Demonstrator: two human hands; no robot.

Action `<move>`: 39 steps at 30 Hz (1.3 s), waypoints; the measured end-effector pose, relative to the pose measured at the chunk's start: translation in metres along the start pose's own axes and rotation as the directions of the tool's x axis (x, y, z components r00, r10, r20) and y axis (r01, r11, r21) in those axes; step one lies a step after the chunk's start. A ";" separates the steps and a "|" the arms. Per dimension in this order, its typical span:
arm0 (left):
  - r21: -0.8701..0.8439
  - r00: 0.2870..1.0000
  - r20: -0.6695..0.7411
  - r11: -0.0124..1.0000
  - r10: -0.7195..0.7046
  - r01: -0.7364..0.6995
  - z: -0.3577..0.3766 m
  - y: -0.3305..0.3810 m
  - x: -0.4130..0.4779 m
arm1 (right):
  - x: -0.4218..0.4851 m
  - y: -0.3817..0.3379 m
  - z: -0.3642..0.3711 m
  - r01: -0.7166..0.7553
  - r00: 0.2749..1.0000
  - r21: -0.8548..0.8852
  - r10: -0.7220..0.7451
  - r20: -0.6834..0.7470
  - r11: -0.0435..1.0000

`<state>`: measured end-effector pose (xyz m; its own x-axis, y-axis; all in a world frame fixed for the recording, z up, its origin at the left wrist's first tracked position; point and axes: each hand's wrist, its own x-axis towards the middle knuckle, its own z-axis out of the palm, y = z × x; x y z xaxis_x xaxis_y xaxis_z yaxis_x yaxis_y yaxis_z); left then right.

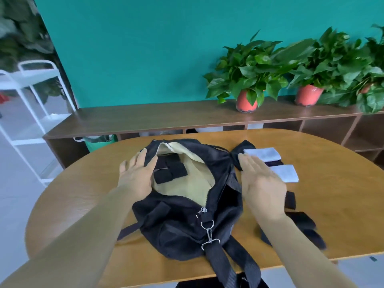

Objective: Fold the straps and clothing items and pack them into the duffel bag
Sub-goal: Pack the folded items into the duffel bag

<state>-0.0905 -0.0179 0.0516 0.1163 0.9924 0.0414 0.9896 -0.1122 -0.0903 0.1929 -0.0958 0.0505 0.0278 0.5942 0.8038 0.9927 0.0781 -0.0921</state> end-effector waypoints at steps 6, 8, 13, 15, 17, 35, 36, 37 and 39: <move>-0.040 0.999 0.007 0.999 0.035 -0.035 0.018 -0.029 0.014 | 0.007 -0.105 0.068 0.238 0.949 0.133 -0.260 0.180 0.962; -0.062 0.999 0.008 0.997 0.051 -0.051 0.023 -0.036 0.020 | 0.009 -0.125 0.094 0.245 0.919 0.145 -0.278 0.280 0.959; -0.083 0.994 -0.004 0.990 0.113 -0.112 0.032 -0.046 0.033 | 0.021 -0.160 0.141 0.187 0.870 0.069 -0.198 0.452 0.980; -0.090 0.992 -0.020 0.988 0.126 -0.128 0.036 -0.048 0.037 | 0.026 -0.170 0.157 0.178 0.864 0.035 -0.173 0.473 0.983; -0.092 0.990 -0.038 0.986 0.133 -0.136 0.038 -0.051 0.041 | 0.031 -0.178 0.173 0.182 0.855 0.016 -0.166 0.492 0.983; -0.127 0.989 -0.060 0.982 0.135 -0.142 0.042 -0.055 0.042 | 0.032 -0.190 0.219 0.151 0.752 -0.021 -0.101 0.651 0.988; -0.115 0.989 -0.055 0.983 0.135 -0.140 0.042 -0.055 0.041 | 0.034 -0.191 0.217 0.150 0.751 -0.007 -0.109 0.651 0.989; -0.104 0.990 -0.051 0.985 0.134 -0.139 0.042 -0.055 0.041 | 0.036 -0.192 0.215 0.157 0.754 0.006 -0.124 0.645 0.988; -0.094 0.990 -0.045 0.986 0.135 -0.139 0.042 -0.055 0.040 | 0.038 -0.193 0.214 0.143 0.744 0.011 -0.115 0.658 0.990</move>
<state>-0.1442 0.0305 0.0162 0.2525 0.9648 0.0737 0.9674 -0.2531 -0.0017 -0.0226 0.0828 -0.0268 -0.1705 0.9601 0.2217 0.9851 0.1711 0.0168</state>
